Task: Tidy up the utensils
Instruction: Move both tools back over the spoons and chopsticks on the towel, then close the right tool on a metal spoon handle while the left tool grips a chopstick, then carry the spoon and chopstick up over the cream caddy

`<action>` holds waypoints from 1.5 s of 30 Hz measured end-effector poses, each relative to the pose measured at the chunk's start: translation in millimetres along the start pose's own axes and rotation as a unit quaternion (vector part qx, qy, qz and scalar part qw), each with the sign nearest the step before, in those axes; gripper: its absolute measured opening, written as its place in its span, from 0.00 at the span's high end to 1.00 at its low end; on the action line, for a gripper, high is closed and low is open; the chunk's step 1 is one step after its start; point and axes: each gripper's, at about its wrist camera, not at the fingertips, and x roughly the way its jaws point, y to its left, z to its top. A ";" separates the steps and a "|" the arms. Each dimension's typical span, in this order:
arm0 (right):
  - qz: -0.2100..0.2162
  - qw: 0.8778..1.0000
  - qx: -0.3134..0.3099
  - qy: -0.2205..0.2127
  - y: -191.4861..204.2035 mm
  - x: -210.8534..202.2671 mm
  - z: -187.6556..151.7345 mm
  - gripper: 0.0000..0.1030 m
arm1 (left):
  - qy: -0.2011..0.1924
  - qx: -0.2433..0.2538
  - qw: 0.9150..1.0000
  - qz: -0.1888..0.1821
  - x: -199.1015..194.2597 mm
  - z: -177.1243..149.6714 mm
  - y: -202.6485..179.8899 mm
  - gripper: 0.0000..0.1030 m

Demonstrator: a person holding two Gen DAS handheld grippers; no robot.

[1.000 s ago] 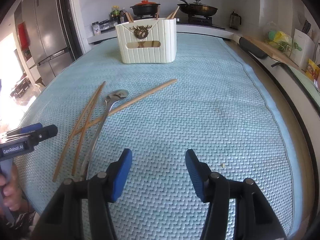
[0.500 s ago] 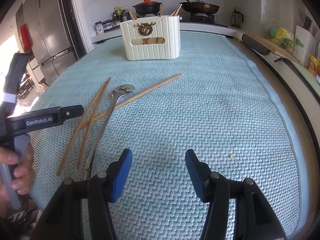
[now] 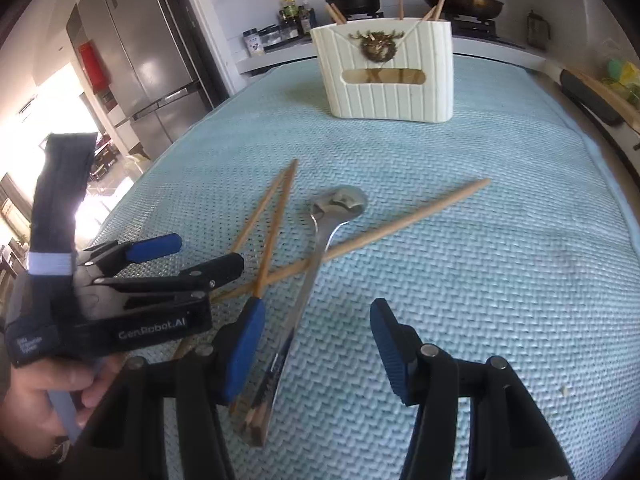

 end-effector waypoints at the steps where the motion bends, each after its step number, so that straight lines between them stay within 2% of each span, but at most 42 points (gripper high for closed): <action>1: -0.004 1.000 -0.008 0.005 2.4 4.4 0.7 0.68 | -0.001 0.000 1.000 0.001 -0.6 -1.0 1.6 0.18; 3: -0.003 1.000 -0.012 0.011 5.0 4.7 2.1 0.88 | -0.001 0.000 1.000 0.003 -1.0 -1.6 3.8 0.18; 13: -0.068 0.997 -0.005 0.023 -16.4 -31.8 -36.2 0.90 | -0.002 0.006 1.000 0.007 -3.4 -6.3 12.6 0.18; 16: -0.075 0.997 -0.005 0.027 -21.3 -42.3 -45.2 0.90 | -0.001 0.006 1.000 0.003 -1.4 -3.6 14.9 0.18; 18: -0.075 0.997 -0.008 0.028 -22.9 -45.2 -46.4 0.87 | 0.002 0.008 1.000 -0.002 1.3 1.2 16.0 0.18; 19: -0.073 0.997 -0.013 0.029 -24.1 -46.1 -46.4 0.82 | 0.006 0.008 1.000 -0.009 2.9 4.1 17.2 0.18; 20: -0.071 0.997 -0.018 0.028 -24.2 -45.5 -44.5 0.66 | 0.008 0.010 1.000 -0.015 4.0 6.9 18.4 0.18; 21: -0.070 0.997 -0.022 0.023 -24.3 -45.2 -41.8 0.57 | 0.011 0.012 1.000 -0.023 5.8 11.0 19.9 0.18; 28: -0.043 0.997 -0.040 0.046 -30.6 -12.7 -3.2 0.56 | 0.035 0.002 0.998 -0.061 24.1 41.1 34.5 0.20; 33: -0.004 0.997 -0.038 0.067 -36.1 9.7 29.6 0.56 | 0.048 0.030 0.997 -0.060 38.5 62.9 24.5 0.34; 36: 0.007 0.997 -0.033 0.076 -39.8 19.3 44.4 0.58 | 0.046 0.061 0.996 -0.049 41.2 67.4 12.6 0.50; 37: 0.005 0.996 -0.033 0.079 -41.0 22.3 48.5 0.62 | 0.043 0.070 0.996 -0.045 40.9 67.6 9.3 0.63; 38: 0.007 0.996 -0.034 0.081 -41.5 23.9 51.3 0.77 | 0.040 0.073 0.995 -0.050 40.5 68.2 7.3 0.81; 39: 0.011 0.996 -0.030 0.082 -42.6 24.2 53.5 0.86 | 0.042 0.070 0.995 -0.060 40.5 68.0 8.4 0.92; 41: 0.008 0.997 -0.032 0.073 -42.0 20.0 55.6 0.95 | 0.043 0.055 0.995 -0.072 40.8 69.3 11.6 0.97; 45: 0.021 0.999 -0.021 0.040 -44.4 -2.5 56.4 0.97 | 0.024 0.037 0.996 -0.083 34.5 69.1 19.3 0.97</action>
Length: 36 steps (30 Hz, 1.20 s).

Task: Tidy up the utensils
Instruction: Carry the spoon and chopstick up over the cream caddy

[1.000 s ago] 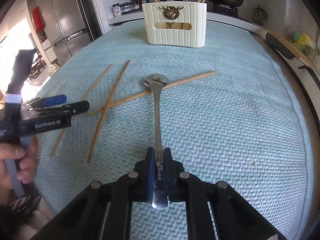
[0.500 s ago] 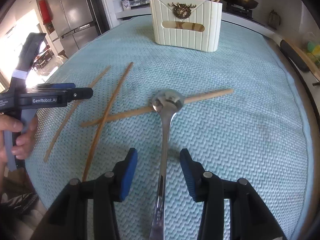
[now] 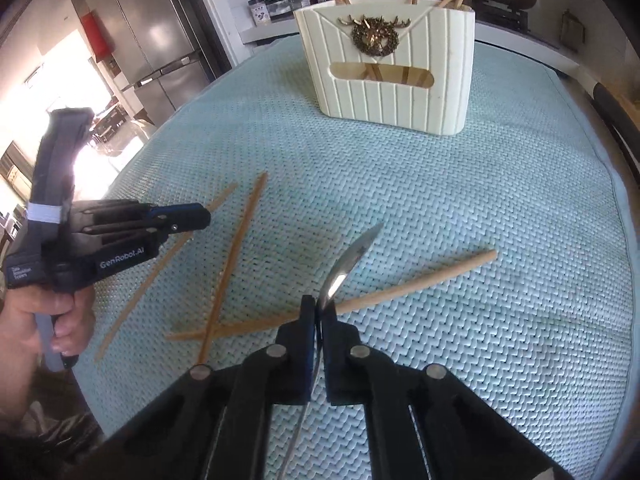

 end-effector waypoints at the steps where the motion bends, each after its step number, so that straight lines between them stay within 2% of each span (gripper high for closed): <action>1: 0.000 1.000 0.002 -0.011 0.1 -7.4 -0.1 0.97 | -0.008 -0.004 1.000 -0.003 -4.4 -0.1 1.0 0.97; 8: -0.005 0.996 -0.005 -0.088 8.4 -69.8 4.8 0.97 | -0.084 -0.018 0.996 -0.022 -60.9 11.3 3.8 0.97; 15: -0.017 0.987 -0.022 -0.159 23.2 -126.3 8.6 0.97 | -0.156 -0.034 0.986 -0.041 -118.8 19.4 9.7 0.97; 18: -0.038 0.982 -0.032 -0.183 30.0 -139.5 7.7 0.97 | -0.179 -0.038 0.982 -0.049 -134.1 22.1 11.5 0.97; 29: -0.063 0.972 -0.030 -0.224 26.4 -149.2 11.5 0.97 | -0.216 -0.043 0.973 -0.064 -162.5 27.9 10.6 0.98; 36: -0.073 0.970 -0.040 -0.230 23.2 -146.3 30.5 0.97 | -0.222 -0.044 0.970 -0.086 -177.4 60.1 10.0 0.98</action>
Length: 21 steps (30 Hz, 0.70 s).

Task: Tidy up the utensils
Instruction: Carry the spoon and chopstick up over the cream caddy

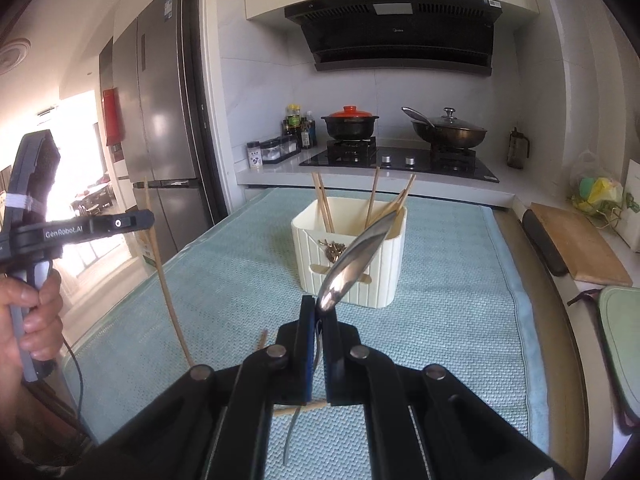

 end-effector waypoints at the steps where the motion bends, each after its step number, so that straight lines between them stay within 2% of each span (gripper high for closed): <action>1: 0.001 1.000 0.000 0.000 -1.5 3.1 4.6 0.97 | -0.002 0.001 1.000 -0.003 0.8 7.4 -1.8 0.98; 7: -0.004 1.000 -0.013 -0.024 -12.1 22.5 51.5 0.97 | -0.033 0.023 0.999 -0.008 10.4 62.3 -20.4 0.98; 14: -0.021 0.998 -0.031 -0.060 -25.7 66.1 123.8 0.97 | -0.062 0.035 0.997 -0.001 51.0 130.3 -35.1 0.98; 18: -0.031 0.995 -0.043 -0.082 -32.5 97.7 155.5 0.97 | -0.069 0.033 0.997 0.004 80.3 152.4 -35.7 0.98; 21: -0.031 0.995 -0.050 -0.079 -39.3 127.9 166.8 0.97 | -0.057 0.029 0.998 0.010 107.5 157.2 -32.2 0.98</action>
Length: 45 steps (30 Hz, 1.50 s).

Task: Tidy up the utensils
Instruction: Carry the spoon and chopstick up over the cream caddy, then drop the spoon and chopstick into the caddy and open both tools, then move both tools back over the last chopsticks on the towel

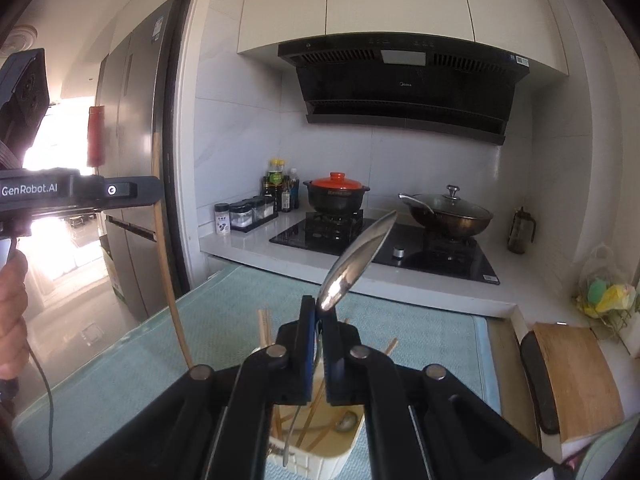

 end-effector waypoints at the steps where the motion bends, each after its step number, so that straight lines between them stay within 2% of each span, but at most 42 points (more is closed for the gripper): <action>1: 0.002 1.000 -0.001 0.008 -1.6 12.2 -1.1 0.97 | 0.007 -0.002 1.000 0.002 9.6 -1.3 1.5 0.98; 8: 0.040 0.995 0.013 0.092 -5.7 83.5 -32.8 0.97 | 0.067 -0.013 0.998 0.017 70.4 -27.6 14.7 0.98; 16: 0.072 0.983 0.051 0.161 -11.7 123.9 -66.4 0.95 | 0.130 -0.023 0.991 0.033 113.7 -62.2 26.0 0.97; 17: 0.073 0.980 0.059 0.175 -13.4 129.0 -68.5 0.93 | 0.137 -0.026 0.990 0.035 115.0 -65.6 27.7 0.93; 18: 0.077 0.978 0.067 0.184 -16.0 132.2 -70.4 0.87 | 0.142 -0.030 0.989 0.034 114.8 -68.5 29.2 0.89; 19: 0.081 0.976 0.076 0.186 -18.3 131.7 -71.2 0.83 | 0.147 -0.032 0.988 0.035 113.3 -70.8 30.9 0.73; 20: 0.081 0.976 0.081 0.184 -20.0 128.8 -70.9 0.73 | 0.148 -0.033 0.988 0.039 111.2 -72.2 32.4 0.53; 21: 0.079 0.977 0.083 0.179 -21.2 123.2 -69.2 0.61 | 0.143 -0.033 0.988 0.043 102.6 -74.3 33.8 0.46; 22: 0.079 0.978 0.084 0.174 -21.7 117.6 -67.5 0.58 | 0.138 -0.031 0.989 0.044 94.0 -76.0 34.6 0.40; 24: 0.083 0.979 0.086 0.168 -24.4 98.9 -63.5 0.56 | 0.140 -0.022 0.989 0.043 77.3 -81.3 34.5 0.38; 26: 0.076 0.980 0.075 0.171 -24.9 75.8 -60.1 0.55 | 0.147 -0.011 0.988 0.050 62.4 -88.3 35.2 0.31; 32: 0.054 0.978 0.024 0.199 -15.5 -10.3 -76.3 0.52 | 0.180 0.042 0.980 0.068 -10.7 -143.4 23.8 0.18; 37: 0.029 0.975 -0.005 0.220 -5.1 -86.7 -121.7 0.50 | 0.206 0.043 0.974 0.086 -61.0 -206.3 15.4 0.17; 41: -0.020 0.975 -0.009 0.223 12.2 -139.7 -174.8 0.50 | 0.216 -0.004 0.972 0.091 -87.4 -253.2 9.4 0.16; 45: -0.042 0.975 0.039 0.215 33.7 -182.0 -233.3 0.50 | 0.226 -0.026 0.968 0.108 -97.3 -287.2 -2.9 0.16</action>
